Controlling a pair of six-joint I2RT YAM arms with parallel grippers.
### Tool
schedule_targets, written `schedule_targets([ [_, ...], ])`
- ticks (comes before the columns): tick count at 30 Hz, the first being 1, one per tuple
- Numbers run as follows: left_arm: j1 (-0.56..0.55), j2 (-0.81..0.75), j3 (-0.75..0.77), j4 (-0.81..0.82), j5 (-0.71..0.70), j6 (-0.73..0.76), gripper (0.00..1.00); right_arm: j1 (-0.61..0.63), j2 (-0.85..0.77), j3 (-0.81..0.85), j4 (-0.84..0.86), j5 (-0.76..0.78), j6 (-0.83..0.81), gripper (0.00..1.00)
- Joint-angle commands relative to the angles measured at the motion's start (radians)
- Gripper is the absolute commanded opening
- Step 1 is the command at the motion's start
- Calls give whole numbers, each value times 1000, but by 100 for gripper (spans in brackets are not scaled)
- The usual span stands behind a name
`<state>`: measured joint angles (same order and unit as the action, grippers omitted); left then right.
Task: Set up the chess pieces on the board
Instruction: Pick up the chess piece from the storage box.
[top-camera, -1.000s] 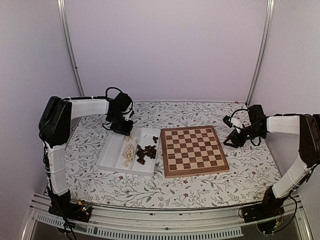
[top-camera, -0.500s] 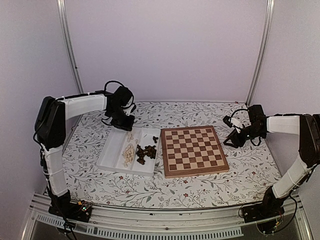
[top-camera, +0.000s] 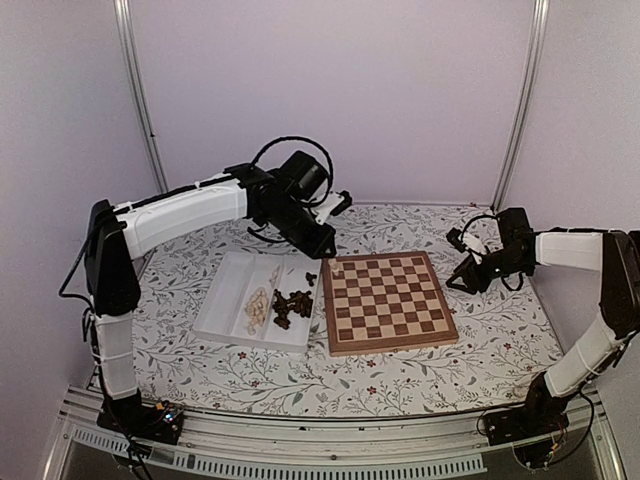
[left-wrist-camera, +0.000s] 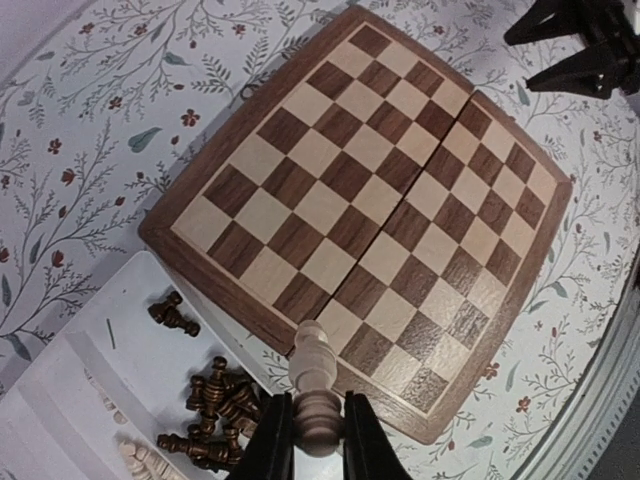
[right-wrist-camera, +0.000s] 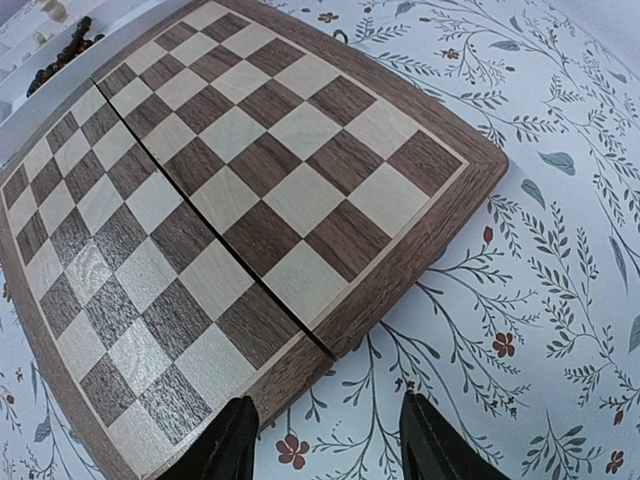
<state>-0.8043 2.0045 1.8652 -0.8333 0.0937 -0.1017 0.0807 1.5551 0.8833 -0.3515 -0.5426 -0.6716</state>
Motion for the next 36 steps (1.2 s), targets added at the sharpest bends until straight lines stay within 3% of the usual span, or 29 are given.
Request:
schedule_targets([
  [1,-44,59,72,-36,48,-14,10,24,-63,-3,-20,-84,-5,51],
  [5,-61,64,89,23,98,-81,10,67,-108,5,-19,-204,23,51],
  [8,-61,23,46,121,133,-134,9,72,-101,61,-24,-428,112,48],
  [13,-62,-106,-113,386,202,-212,7,79,21,197,5,-727,297,48],
  [16,-64,-192,-251,590,229,-262,6,86,110,231,123,-872,503,51],
  [19,-65,-262,-380,761,235,-306,5,110,168,244,229,-923,715,54],
  [24,-67,-278,-439,904,260,-346,4,167,195,209,488,-956,1042,56],
  [36,-67,-233,-423,948,314,-369,3,248,210,178,819,-991,1351,49],
])
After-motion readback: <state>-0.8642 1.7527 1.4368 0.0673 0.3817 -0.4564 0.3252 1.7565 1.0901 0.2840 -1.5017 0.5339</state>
